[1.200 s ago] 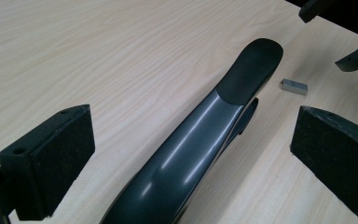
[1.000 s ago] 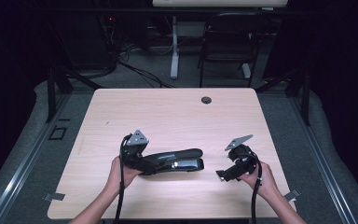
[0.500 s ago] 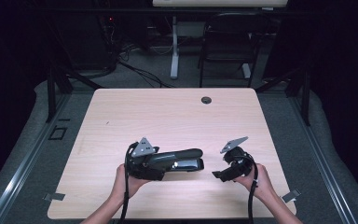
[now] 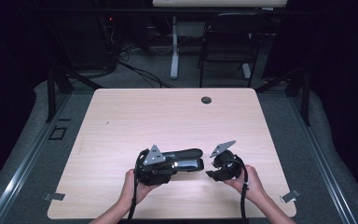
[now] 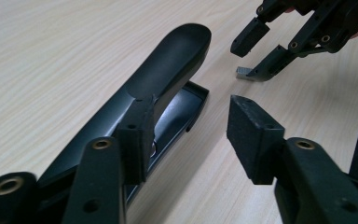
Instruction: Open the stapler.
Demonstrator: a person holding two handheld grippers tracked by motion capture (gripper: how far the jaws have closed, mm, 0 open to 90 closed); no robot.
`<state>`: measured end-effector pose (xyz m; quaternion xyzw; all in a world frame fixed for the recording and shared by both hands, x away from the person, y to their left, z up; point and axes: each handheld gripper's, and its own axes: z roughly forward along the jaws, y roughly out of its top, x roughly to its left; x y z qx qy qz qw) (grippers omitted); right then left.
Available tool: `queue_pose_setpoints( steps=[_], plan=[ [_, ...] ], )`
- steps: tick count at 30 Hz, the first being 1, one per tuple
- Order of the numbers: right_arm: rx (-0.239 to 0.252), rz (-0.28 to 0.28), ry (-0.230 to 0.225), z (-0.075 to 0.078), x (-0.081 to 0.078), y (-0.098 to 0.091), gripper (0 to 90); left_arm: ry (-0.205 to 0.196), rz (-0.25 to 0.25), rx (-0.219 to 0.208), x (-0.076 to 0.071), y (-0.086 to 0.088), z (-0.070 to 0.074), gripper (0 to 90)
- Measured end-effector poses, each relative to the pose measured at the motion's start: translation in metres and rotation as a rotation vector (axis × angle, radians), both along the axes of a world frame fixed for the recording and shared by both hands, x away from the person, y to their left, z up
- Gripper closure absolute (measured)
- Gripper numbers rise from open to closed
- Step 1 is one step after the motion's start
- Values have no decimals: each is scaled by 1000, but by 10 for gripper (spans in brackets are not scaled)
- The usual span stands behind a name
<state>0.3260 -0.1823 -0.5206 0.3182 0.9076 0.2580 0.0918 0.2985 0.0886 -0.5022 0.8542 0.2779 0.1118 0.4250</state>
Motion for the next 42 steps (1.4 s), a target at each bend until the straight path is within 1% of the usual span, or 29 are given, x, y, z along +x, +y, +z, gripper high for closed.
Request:
queue_pose_setpoints(
  steps=[2, 3, 4, 6, 8, 9, 11, 13, 14, 16, 17, 20, 21, 22, 23, 24, 26, 27, 29, 30, 31, 32, 34, 35, 36, 38, 42],
  plan=[
    [1, 4, -7, -1, 0, 2, 596, 5, 2, 9, 1, -3, -4, 580],
    [5, 1, -7, -3, 1, 3, 613, 4, -1, 15, 1, -5, -6, 629],
    [5, 1, -7, -3, 1, 3, 613, 6, -5, 20, 1, -6, -8, 629],
    [1, -9, -18, -4, 1, 5, 633, 15, -4, 24, 0, -10, -13, 681],
    [2, -2, -24, -5, 2, 6, 673, 14, 3, 27, 0, -13, -17, 717],
    [4, -2, -22, -6, 2, 8, 708, 15, 8, 29, 0, -15, -18, 729],
    [-1, 14, -25, -8, 3, 10, 744, -2, 30, 22, -1, -17, -21, 747],
    [-12, 19, -29, -12, 4, 12, 802, -10, 45, 18, -2, -19, -25, 785],
    [-12, 19, -29, -12, 4, 12, 802, -14, 53, 23, -3, -20, -26, 785],
    [-17, 17, -32, -15, 4, 13, 833, -19, 57, 27, -4, -23, -28, 803],
    [-15, 16, -42, -16, 5, 13, 873, -19, 56, 29, -4, -23, -29, 823],
    [-23, 22, -49, -16, 5, 15, 891, -11, 72, 30, -4, -27, -32, 847],
    [-20, 18, -55, -17, 4, 17, 892, -10, 83, 30, -3, -28, -34, 886],
    [-20, 18, -55, -17, 4, 17, 892, -10, 83, 30, -3, -28, -34, 898],
    [-32, 23, -62, -17, 5, 18, 896, -2, 94, 22, -3, -28, -35, 898],
    [-24, 19, -76, -17, 4, 20, 900, 3, 94, 25, -2, -29, -35, 900],
    [-23, 20, -94, -16, 4, 22, 900, 8, 103, 16, -2, -29, -37, 900],
    [-13, 20, -107, -17, 4, 25, 900, 4, 116, 7, -1, -30, -38, 900],
    [-11, 21, -114, -17, 4, 26, 900, 5, 118, 4, -1, -31, -39, 900],
    [-3, 23, -124, -18, 4, 28, 900, -2, 123, -10, -2, -31, -40, 900],
    [-2, 19, -144, -19, 3, 30, 900, -8, 129, -25, -2, -32, -40, 900],
    [-6, 23, -150, -20, 4, 32, 899, -14, 135, -35, -3, -33, -41, 900],
    [-7, 10, -162, -22, 4, 35, 899, -29, 131, -34, -3, -35, -42, 900],
    [-16, 11, -160, -22, 4, 36, 900, -32, 130, -35, -3, -36, -43, 900],
    [-19, 13, -169, -23, 5, 37, 899, -38, 131, -33, -3, -38, -43, 900],
    [-12, 7, -169, -26, 6, 38, 898, -36, 125, -27, -3, -40, -45, 900],
    [-9, 8, -180, -28, 7, 40, 883, -37, 149, -42, -2, -43, -49, 900]
  ],
)
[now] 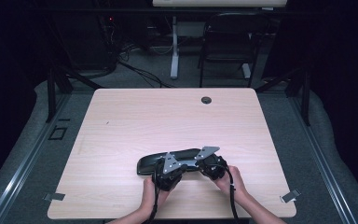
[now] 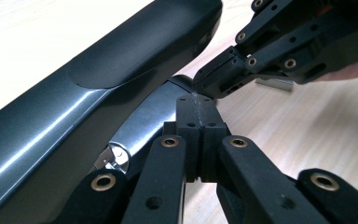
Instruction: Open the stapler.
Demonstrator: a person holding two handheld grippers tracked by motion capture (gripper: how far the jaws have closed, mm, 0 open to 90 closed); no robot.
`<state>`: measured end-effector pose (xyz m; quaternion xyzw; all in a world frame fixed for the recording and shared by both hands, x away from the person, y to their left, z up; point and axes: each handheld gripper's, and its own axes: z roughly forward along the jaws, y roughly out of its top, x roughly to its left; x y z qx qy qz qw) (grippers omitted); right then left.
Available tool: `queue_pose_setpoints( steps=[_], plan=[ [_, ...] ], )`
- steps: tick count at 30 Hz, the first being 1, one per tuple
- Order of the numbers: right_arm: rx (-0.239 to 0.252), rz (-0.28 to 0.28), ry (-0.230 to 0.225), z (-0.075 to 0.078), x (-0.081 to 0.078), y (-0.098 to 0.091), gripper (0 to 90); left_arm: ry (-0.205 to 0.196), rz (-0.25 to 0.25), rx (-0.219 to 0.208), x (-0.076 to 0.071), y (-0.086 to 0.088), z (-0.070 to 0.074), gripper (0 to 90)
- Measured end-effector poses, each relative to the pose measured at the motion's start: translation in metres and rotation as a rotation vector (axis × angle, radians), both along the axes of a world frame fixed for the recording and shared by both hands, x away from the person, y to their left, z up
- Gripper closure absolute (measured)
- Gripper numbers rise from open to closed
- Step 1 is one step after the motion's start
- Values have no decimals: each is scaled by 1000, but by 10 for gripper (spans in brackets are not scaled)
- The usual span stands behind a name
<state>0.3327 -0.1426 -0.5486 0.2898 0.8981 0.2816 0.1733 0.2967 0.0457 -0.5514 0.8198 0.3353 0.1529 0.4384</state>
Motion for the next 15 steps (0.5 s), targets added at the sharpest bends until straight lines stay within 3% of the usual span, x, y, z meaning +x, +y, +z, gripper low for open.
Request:
queue_pose_setpoints(
  steps=[11, 15],
  plan=[
    [13, -5, -23, -8, 2, 2, 900, 4, 20, -12, 4, -13, -9, 900],
    [25, -11, -11, -8, 3, 0, 900, 6, 25, -15, 6, -17, -10, 900]
  ],
)
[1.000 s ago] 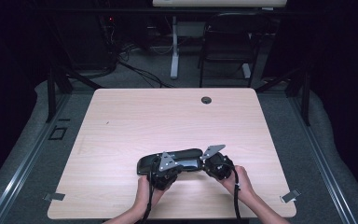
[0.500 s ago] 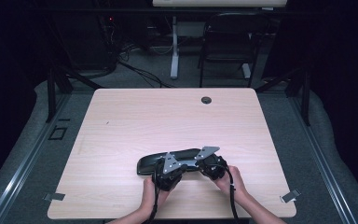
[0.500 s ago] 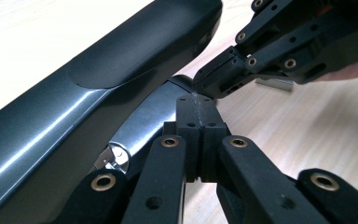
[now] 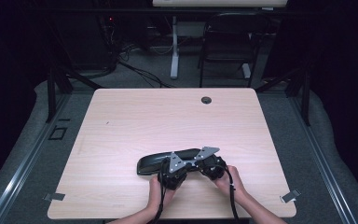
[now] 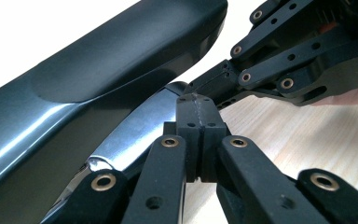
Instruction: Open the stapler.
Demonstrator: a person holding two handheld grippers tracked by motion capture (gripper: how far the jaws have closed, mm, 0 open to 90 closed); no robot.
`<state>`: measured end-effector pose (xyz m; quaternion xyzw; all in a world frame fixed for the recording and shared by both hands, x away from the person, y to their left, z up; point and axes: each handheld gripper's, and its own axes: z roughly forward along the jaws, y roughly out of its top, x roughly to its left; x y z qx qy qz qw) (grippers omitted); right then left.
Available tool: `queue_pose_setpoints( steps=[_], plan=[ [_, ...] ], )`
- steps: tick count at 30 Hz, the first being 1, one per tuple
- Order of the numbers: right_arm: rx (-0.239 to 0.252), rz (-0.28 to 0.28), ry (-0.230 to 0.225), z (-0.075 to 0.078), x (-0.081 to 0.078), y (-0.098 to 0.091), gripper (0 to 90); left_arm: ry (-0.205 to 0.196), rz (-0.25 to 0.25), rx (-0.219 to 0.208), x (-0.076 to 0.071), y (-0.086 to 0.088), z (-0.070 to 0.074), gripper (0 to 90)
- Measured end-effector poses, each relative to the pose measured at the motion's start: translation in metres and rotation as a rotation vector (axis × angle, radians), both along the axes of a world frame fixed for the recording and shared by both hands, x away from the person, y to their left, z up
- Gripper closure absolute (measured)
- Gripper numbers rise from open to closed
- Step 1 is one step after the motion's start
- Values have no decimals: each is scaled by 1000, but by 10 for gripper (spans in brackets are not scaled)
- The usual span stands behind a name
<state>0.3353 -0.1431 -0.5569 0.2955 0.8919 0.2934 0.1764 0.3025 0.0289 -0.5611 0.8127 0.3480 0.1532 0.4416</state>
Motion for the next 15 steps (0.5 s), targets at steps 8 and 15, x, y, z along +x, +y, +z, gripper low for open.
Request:
queue_pose_setpoints(
  steps=[8, 15],
  plan=[
    [33, 3, -12, -3, -1, -3, 900, -2, 23, -14, 4, -1, -2, 900],
    [46, -13, -25, -4, -2, -1, 900, -9, 50, -34, 5, -3, -2, 900]
  ],
)
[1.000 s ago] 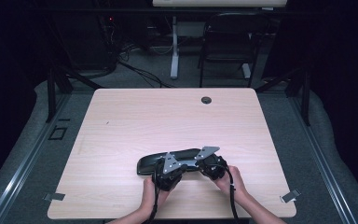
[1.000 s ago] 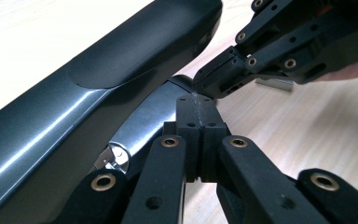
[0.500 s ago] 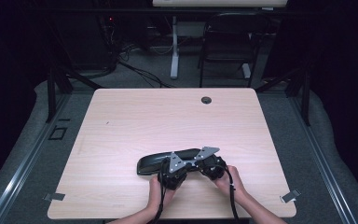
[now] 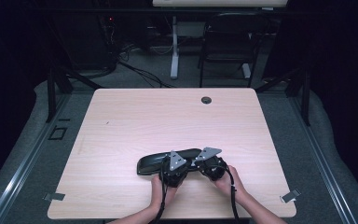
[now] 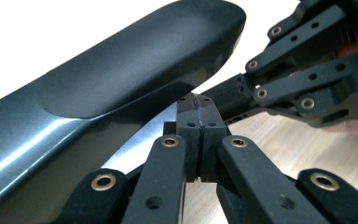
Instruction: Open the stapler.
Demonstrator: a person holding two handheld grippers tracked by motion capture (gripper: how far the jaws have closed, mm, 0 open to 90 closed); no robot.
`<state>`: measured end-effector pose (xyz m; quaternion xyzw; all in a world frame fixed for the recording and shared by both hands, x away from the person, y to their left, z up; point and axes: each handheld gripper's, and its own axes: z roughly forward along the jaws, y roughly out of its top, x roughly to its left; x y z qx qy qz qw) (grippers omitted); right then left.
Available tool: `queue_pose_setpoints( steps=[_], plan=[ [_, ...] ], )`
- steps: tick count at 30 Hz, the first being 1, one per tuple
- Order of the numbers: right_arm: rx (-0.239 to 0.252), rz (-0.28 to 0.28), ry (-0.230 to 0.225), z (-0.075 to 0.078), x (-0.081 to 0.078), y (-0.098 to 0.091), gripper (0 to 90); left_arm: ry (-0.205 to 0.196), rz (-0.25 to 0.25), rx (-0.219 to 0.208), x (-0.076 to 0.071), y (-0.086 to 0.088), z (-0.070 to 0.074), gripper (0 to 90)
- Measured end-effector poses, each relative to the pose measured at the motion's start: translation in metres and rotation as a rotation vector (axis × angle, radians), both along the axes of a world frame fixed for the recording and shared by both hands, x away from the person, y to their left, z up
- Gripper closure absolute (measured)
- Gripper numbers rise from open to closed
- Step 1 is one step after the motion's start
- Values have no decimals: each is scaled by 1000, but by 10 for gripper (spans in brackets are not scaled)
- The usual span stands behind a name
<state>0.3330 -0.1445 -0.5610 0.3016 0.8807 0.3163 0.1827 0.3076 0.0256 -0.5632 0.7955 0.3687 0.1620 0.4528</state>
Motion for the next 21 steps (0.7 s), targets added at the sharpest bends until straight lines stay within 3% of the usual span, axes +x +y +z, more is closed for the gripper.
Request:
queue_pose_setpoints(
  steps=[12, 15, 21],
  plan=[
    [-11, -12, 13, 1, 1, 0, 900, -10, -2, -26, 3, -3, -3, 900],
    [12, -24, 23, 1, 1, 0, 900, -12, 1, -21, 3, -3, -3, 900],
    [7, -28, 25, 1, 1, 0, 900, -14, 3, -28, 3, -4, -4, 900]
  ],
)
